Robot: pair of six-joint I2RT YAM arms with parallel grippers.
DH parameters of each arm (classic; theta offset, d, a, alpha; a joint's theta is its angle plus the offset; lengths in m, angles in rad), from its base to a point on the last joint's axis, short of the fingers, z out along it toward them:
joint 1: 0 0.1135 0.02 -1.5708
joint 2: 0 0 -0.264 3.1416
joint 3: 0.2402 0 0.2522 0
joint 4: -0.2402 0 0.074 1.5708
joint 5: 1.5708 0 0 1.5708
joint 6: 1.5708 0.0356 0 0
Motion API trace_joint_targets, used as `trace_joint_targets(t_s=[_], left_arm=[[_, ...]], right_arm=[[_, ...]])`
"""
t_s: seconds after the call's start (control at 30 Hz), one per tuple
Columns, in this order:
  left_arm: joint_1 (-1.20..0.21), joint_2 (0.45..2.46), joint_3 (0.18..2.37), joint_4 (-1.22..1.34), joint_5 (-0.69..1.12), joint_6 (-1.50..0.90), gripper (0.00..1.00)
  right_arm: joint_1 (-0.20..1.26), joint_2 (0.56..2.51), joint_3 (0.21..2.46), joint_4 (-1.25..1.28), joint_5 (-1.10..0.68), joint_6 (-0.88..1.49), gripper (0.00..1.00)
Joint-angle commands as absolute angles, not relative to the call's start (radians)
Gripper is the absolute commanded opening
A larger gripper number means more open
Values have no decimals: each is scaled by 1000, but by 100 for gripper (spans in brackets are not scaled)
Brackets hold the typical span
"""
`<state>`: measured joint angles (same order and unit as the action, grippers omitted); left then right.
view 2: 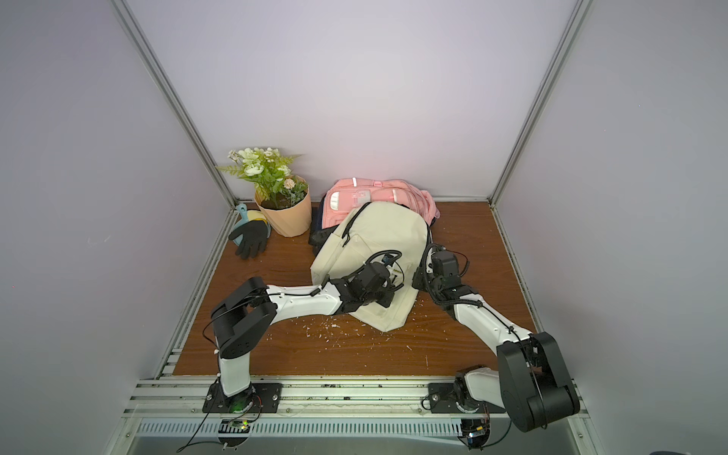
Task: Zip up the backpack
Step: Zip the zipper on the backpack.
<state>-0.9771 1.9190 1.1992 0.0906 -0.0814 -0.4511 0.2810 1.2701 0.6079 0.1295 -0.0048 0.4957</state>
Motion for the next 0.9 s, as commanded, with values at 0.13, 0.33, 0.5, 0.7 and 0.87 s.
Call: trace_joint_targets(t_s=[0.13,0.33,0.5,0.7,0.87], left_arm=[[-960,1867,1198,66,-123,-445,15],[-947,1856,1189,69,-133,-446,12],[-933,1858,1189,63,-141,-447,5],[-878,1818,1145,48,-156,-455,0],[-807,1758,1077,54,-155,-457,0]], right_arm=[[287,1239,631,116,22,475,10],[287,1236,630,110,31,471,10],[293,1234,631,102,39,471,9],[293,1221,642,81,72,469,8],[293,1233,651,71,81,470,6]])
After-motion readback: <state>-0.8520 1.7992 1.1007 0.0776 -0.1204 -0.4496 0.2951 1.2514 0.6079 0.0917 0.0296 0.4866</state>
